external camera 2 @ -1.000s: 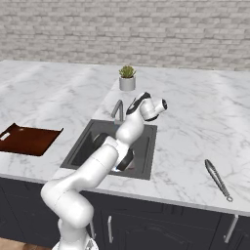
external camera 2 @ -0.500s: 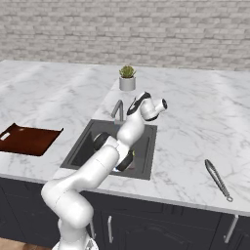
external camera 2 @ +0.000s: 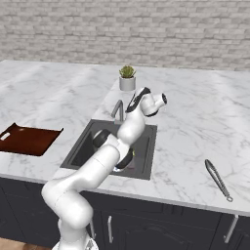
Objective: Pick up all produce items and place them in the sink. Turn on the sink faucet to wash them. Then turn the sink off and put them in the tray.
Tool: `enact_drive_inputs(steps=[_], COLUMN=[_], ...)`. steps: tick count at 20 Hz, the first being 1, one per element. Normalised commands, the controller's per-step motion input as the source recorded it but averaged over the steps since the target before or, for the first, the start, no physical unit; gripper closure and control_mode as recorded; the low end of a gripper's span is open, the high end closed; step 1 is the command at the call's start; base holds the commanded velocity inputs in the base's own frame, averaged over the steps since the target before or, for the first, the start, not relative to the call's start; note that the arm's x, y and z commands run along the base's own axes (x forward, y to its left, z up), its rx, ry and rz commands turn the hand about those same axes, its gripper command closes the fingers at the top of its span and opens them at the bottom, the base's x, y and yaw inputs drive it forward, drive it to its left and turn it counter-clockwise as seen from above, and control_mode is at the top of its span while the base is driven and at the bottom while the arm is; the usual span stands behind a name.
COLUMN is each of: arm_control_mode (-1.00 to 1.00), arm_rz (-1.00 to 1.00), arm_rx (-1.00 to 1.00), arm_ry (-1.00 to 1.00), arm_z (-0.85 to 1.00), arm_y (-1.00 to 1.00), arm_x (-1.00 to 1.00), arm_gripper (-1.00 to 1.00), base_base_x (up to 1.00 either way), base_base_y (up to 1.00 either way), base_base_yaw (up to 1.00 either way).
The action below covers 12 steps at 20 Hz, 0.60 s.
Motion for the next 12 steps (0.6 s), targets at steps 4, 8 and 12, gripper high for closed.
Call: enact_drive_inputs(steps=[4,8,12], arm_control_mode=[-1.0,-1.0,-1.0], arm_rz=[0.02,0.0,0.0], arm_rx=[-0.01,0.0,0.0], arm_ry=[0.0,0.0,-0.01], arm_z=[0.26,0.14,0.1], arm_y=[-0.24,-0.47,-0.46], arm_x=[-0.16,-0.34,-0.47], arm_gripper=[-1.0,-1.0,-1.0], base_base_x=[0.0,0.0,0.0], base_base_y=[0.0,0.0,0.0], base_base_yaw=[0.0,0.0,0.0])
